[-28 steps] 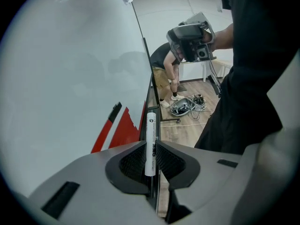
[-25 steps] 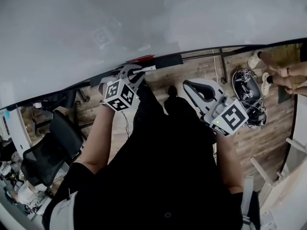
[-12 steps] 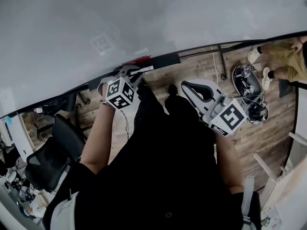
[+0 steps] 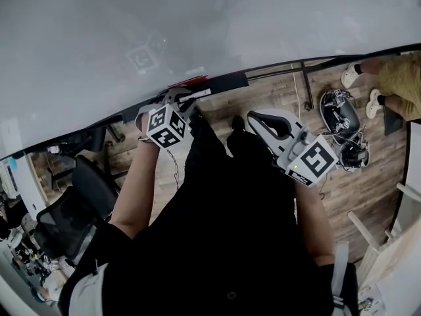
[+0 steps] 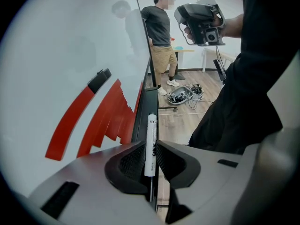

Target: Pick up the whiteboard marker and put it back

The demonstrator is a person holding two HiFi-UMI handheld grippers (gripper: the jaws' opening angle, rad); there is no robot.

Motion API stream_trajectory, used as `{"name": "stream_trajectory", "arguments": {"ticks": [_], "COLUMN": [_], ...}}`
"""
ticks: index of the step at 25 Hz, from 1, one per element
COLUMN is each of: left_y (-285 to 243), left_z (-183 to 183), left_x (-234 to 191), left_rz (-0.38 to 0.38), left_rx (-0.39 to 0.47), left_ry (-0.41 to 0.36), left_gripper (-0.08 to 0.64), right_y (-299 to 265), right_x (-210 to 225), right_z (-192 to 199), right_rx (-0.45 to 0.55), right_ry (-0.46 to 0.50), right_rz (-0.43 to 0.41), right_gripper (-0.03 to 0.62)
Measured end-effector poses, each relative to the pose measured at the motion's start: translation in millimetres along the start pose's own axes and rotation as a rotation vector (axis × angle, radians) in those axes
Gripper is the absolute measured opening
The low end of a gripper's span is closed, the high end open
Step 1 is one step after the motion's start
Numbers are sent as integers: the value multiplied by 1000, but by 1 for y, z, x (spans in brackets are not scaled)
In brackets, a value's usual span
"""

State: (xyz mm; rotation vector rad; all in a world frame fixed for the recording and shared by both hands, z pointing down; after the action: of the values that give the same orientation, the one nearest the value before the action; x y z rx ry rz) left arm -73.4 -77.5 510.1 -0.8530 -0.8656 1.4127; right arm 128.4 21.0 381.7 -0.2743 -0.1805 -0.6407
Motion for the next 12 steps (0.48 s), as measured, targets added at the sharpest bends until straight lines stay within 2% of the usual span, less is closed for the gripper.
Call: {"name": "stream_trajectory", "arguments": {"ticks": [6, 12], "left_y": [3, 9], "left_z": [1, -3], "left_x": [4, 12], "left_rz": [-3, -27], "left_rx": [13, 35], "left_ry": [12, 13], "left_gripper": [117, 117], "right_y": [1, -1], "right_x": [-2, -5], "right_z": [2, 3], "right_rx": [2, 3], "right_ry": [4, 18], "right_rz": [-12, -35], "right_gripper": [20, 20]}}
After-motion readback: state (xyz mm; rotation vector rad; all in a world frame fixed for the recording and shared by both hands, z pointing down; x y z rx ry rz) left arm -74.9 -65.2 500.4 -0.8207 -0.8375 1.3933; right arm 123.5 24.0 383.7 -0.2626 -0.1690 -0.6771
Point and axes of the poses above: the fingertips, and each gripper's own axes: y backward along the fingers, x to its right, z out of its underside, the point moved 6 cm from there along y, backward along the fingers, and after that the axes turned 14 degrees about z, right-handed, at the moved point
